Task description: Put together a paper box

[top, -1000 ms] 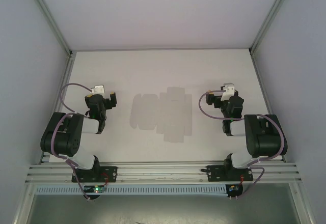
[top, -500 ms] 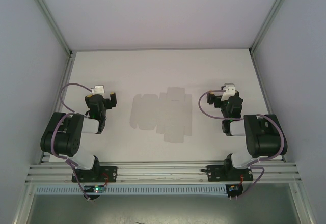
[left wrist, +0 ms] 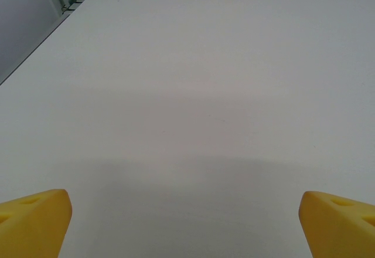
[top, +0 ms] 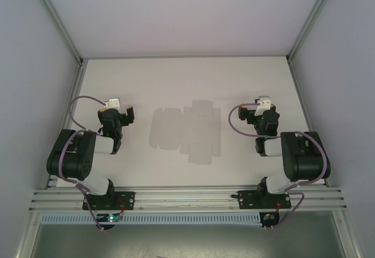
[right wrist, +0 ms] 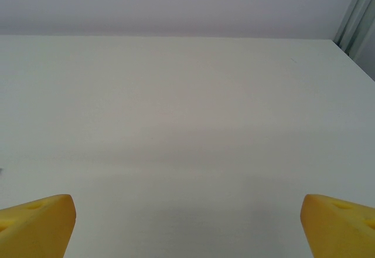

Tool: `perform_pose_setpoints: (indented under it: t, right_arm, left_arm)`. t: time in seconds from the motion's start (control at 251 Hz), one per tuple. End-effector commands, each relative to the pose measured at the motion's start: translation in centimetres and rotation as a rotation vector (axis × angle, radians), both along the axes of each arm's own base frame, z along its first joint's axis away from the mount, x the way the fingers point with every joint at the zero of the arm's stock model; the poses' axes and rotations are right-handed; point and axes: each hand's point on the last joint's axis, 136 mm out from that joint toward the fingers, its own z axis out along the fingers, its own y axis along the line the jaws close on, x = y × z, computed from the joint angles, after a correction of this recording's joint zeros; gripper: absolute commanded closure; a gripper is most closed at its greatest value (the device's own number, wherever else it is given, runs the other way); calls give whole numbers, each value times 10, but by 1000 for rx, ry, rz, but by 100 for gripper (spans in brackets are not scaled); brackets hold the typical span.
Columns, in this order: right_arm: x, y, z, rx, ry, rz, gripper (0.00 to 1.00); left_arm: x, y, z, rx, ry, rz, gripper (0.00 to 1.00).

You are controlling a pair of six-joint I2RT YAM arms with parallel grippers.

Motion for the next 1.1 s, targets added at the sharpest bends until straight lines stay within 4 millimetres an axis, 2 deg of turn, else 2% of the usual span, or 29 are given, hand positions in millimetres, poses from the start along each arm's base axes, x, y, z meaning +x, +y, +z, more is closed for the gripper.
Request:
perform_pose_setpoints:
  t: [0.0, 0.164, 0.255, 0.319, 0.383, 0.479, 0.635, 0.75, 0.87, 0.946, 0.986, 1.05, 1.097]
  right_arm:
    - [5, 1, 15, 13, -45, -12, 2]
    - [7, -3, 33, 19, -33, -34, 2]
    - [8, -6, 44, 33, 30, -60, 2]
    - [10, -6, 50, 81, 84, -81, 2]
    - [13, 3, 54, 143, 130, -73, 2]
    - [13, 27, 52, 186, 248, -35, 2]
    - [2, 61, 38, 233, 506, -69, 2]
    - [-10, 103, 20, 224, 608, 7, 8]
    - [-20, 144, 5, 161, 658, 97, 12]
    - [-25, 150, -8, 122, 705, 74, 19]
    - [-29, 153, -16, 99, 735, 70, 19]
    - [-35, 154, -28, 68, 776, 45, 26]
    - [-40, 158, -37, 39, 800, 44, 27]
  left_arm:
    - [4, 3, 12, -6, -39, 9, 0]
    - [6, 2, 19, -4, -18, 6, 0]
    - [12, 10, 33, 12, 61, 65, 0]
    - [16, 12, 53, 0, 79, 83, 0]
    - [14, 12, 74, -72, 39, 117, 0]
    - [10, -10, 88, -193, 117, 39, 0]
    - [-16, -45, 82, -406, 383, 0, 0]
    - [-39, -74, 61, -502, 532, -47, 0]
    - [-50, -113, 43, -623, 616, -158, 0]
    - [-54, -130, 37, -660, 650, -216, 0]
    - [-55, -135, 35, -658, 656, -230, 0]
    - [-56, -142, 31, -669, 666, -252, 0]
    - [-56, -148, 29, -684, 674, -282, 0]
